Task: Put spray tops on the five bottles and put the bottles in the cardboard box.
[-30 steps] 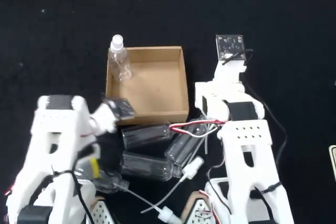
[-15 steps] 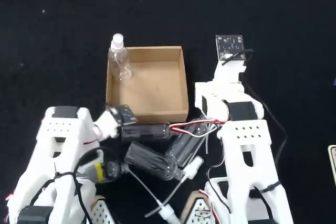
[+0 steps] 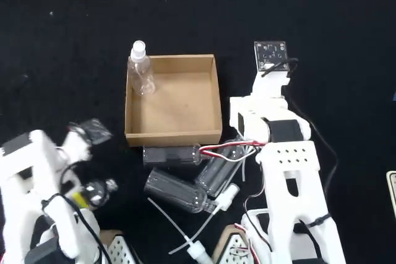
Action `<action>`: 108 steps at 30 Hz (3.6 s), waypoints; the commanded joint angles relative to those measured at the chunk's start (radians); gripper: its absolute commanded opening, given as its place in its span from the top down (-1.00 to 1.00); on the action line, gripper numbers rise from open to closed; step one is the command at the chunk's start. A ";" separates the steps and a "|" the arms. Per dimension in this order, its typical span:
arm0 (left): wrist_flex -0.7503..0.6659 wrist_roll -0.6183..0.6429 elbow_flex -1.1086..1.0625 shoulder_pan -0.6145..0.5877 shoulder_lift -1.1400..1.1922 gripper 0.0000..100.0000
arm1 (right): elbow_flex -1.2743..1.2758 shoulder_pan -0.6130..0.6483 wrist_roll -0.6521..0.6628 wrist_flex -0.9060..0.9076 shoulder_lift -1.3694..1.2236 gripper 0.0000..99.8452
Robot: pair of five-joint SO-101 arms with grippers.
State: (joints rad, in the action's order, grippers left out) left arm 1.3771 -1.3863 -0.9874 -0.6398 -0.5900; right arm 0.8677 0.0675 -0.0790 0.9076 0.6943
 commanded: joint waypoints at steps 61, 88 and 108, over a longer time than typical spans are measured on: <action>-0.252 0.273 0.274 -0.305 0.388 0.42 | 0.031 -0.017 0.009 -0.064 0.038 0.71; -0.230 0.222 0.509 -0.584 0.535 0.35 | 0.033 -0.017 0.009 -0.060 0.038 0.71; -0.276 0.107 0.493 -0.524 0.543 0.35 | 0.042 -0.017 0.009 -0.064 0.041 0.71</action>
State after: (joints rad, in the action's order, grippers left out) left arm 1.1853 -1.2789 -0.4826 -1.1600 -0.0391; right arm 0.9152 0.0675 -0.0790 0.8707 0.6943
